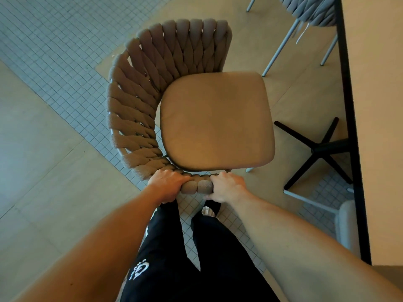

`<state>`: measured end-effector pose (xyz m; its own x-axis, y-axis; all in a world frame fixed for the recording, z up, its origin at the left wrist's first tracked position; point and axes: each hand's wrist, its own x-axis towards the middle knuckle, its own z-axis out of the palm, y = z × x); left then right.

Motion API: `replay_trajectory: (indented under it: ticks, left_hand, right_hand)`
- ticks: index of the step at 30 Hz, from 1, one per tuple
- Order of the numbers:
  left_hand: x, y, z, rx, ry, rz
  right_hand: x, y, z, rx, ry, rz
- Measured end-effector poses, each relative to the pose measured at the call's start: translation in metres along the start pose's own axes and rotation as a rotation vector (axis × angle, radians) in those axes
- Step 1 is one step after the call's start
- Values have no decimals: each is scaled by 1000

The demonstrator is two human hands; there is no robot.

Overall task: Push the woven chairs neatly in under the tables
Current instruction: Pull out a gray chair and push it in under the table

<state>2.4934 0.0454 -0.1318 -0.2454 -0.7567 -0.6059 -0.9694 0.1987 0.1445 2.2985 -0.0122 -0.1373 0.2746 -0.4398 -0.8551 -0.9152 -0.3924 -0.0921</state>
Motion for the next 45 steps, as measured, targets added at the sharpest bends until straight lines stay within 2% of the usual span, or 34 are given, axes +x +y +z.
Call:
replay_trajectory:
  ticks: [10, 18, 25, 30, 34, 45]
  left_hand:
    - [-25, -27, 6, 31, 21, 17]
    - [-30, -32, -1, 59, -39, 35]
    - [-32, -35, 7, 118, -28, 48]
    - [-28, -36, 12, 123, -132, -13]
    - [-30, -37, 7, 22, -149, -70]
    - [-89, -64, -11, -84, 90, -200]
  right_hand:
    - [-9, -41, 14, 51, -3, 0]
    - [-11, -52, 11, 62, -52, 36]
    - [-10, -54, 15, 63, -44, 14]
    - [-14, -51, 9, 61, -62, -22]
    - [-24, -56, -2, 55, 13, -69]
    - [-45, -104, -34, 61, 93, -151]
